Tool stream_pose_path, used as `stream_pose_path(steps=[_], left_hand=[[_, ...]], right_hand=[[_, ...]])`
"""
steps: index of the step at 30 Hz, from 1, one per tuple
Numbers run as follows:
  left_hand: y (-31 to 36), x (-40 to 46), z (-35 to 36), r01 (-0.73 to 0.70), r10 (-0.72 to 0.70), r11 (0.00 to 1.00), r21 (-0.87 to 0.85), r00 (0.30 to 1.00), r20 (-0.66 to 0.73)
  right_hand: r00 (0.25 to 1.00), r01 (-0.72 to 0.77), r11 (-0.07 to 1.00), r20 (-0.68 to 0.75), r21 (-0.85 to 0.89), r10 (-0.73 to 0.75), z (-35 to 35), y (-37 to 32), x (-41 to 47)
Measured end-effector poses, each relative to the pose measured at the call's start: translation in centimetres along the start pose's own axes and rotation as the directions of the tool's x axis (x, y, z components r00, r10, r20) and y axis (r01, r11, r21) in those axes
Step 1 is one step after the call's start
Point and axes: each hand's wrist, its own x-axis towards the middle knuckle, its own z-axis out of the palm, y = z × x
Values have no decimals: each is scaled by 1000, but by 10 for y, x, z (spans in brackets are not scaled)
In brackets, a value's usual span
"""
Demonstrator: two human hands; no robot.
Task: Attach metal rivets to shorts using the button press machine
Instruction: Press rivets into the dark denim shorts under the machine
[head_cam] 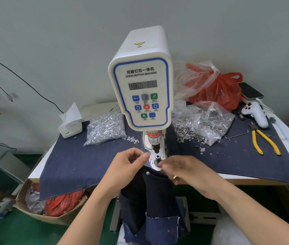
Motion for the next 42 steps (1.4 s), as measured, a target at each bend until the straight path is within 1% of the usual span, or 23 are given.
stream_pose_path(steps=[2, 3, 7, 9, 10, 11, 13, 16, 19, 21, 22, 24, 25, 27, 29, 33, 35, 36, 38, 40, 42], left_hand=[[3, -5, 0, -22, 23, 997, -73, 1000, 7], [5, -7, 0, -30, 31, 994, -105, 999, 8], [7, -14, -4, -15, 27, 955, -297, 999, 37], [6, -16, -6, -8, 27, 928, -373, 999, 46], [6, -17, -6, -8, 29, 917, -399, 998, 47], [5, -16, -6, -13, 34, 911, -411, 998, 46], [4, -15, -5, -35, 58, 916, -400, 997, 46], [-2, -14, -2, -56, 85, 918, -393, 995, 56], [-10, -14, 0, -78, 115, 917, -390, 991, 71], [-14, -15, 1, -87, 121, 939, -332, 989, 84], [-15, -14, 0, -95, 121, 959, -266, 989, 83], [-18, -13, -5, -167, 171, 985, -50, 983, 73], [-19, -13, -7, -229, 222, 970, 82, 972, 82], [-16, -17, -6, -344, 319, 891, 296, 939, 129], [-11, -21, -2, -398, 358, 839, 370, 917, 173], [-11, -19, 3, -378, 263, 819, 431, 916, 303], [-13, -17, 4, -382, 259, 842, 380, 905, 337], [-13, -16, 4, -378, 276, 878, 295, 901, 333], [-13, -14, 4, -338, 318, 941, 28, 908, 274], [-12, -12, 3, -271, 312, 944, -190, 919, 241], [-11, -11, 2, -157, 244, 938, -309, 932, 269]], right_hand=[[991, 128, 964, 66, -234, -116, 8, -5, -4], [985, 168, 941, 81, -295, -151, 10, -7, -5], [983, 181, 913, 89, -367, -160, 5, -15, -7], [961, 268, 837, 74, -477, -266, 2, -14, -9], [944, 319, 800, 93, -508, -318, 2, -15, -10], [935, 346, 777, 122, -525, -334, 3, -15, -11], [943, 330, 756, 160, -566, -292, 3, -15, -12], [958, 284, 723, 151, -630, -245, -1, -15, -9], [977, 211, 670, 141, -712, -158, -4, -14, -5], [977, 212, 635, 156, -742, -144, -5, -14, -3], [972, 233, 640, 170, -732, -160, -5, -15, -3], [956, 293, 682, 196, -670, -218, -6, -19, -4], [948, 318, 703, 195, -636, -252, -7, -20, -4], [947, 317, 740, 154, -594, -282, -6, -22, -3], [952, 299, 768, 118, -567, -283, -4, -23, 0], [952, 301, 768, 136, -565, -273, -4, -19, 4], [954, 297, 770, 137, -564, -268, -10, -18, 4], [955, 294, 774, 139, -561, -262, -14, -18, 4], [955, 297, 751, 174, -589, -241, -25, -16, 3], [959, 281, 692, 217, -665, -180, -34, -13, 2], [967, 241, 667, 231, -705, -105, -39, -11, 1]])
